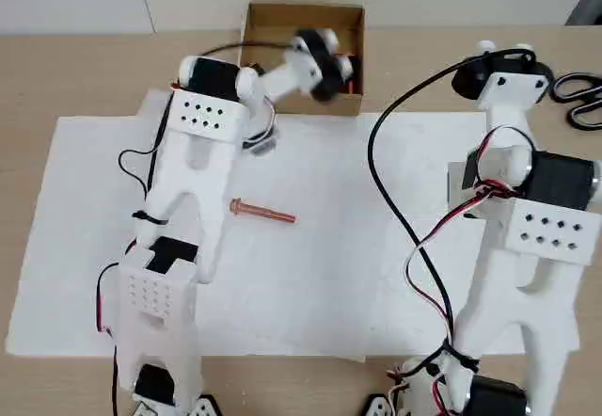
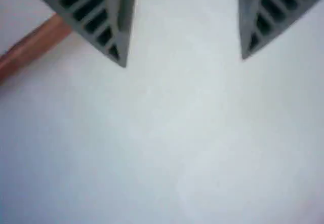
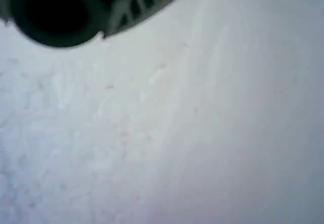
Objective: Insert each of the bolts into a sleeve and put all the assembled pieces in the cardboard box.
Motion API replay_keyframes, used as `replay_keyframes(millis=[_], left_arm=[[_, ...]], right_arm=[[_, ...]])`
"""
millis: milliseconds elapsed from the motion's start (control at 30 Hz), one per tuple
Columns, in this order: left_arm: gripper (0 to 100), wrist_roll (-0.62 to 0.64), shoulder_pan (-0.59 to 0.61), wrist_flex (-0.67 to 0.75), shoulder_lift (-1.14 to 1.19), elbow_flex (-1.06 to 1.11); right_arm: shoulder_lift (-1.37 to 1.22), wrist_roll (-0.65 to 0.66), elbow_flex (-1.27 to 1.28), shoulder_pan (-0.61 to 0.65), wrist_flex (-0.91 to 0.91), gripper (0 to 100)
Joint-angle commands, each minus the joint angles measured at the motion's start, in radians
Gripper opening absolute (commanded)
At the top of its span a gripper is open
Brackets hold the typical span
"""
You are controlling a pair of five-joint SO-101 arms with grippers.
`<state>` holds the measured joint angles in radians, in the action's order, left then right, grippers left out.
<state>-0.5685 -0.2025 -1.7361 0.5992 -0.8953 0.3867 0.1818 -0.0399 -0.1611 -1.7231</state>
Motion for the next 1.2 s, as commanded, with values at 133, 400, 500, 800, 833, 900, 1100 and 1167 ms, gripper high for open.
replay_keyframes(millis=[133, 400, 500, 800, 833, 900, 1100, 1167], left_arm=[[7, 1.04, 0.032, -0.017, -0.012, 0.053], [5, 1.298, -0.046, -0.017, -0.012, 0.444], [11, 1.338, -0.055, -0.017, -0.012, 0.479], [24, 1.412, -0.051, -0.017, -0.055, 0.479], [24, 1.422, -0.051, -0.015, -0.061, 0.481], [24, 1.455, -0.046, -0.015, -0.063, 0.481], [24, 1.54, -0.017, -0.011, -0.057, 0.483], [24, 1.54, -0.017, -0.011, -0.055, 0.483]], right_arm=[[0.031, -0.014, -0.005, 0.007, 0.036, 0.4], [0.028, -0.034, -0.005, 0.007, 0.036, 0.4], [0.027, -0.035, -0.005, 0.007, 0.038, 0.4], [0.027, -0.035, -0.005, 0.007, 0.036, 0.4], [0.027, -0.035, -0.005, 0.007, 0.036, 0.4], [0.027, -0.035, -0.005, 0.007, 0.036, 0.4], [0.027, -0.037, -0.005, 0.007, 0.036, 0.4], [0.027, -0.037, -0.005, 0.007, 0.036, 0.4]])
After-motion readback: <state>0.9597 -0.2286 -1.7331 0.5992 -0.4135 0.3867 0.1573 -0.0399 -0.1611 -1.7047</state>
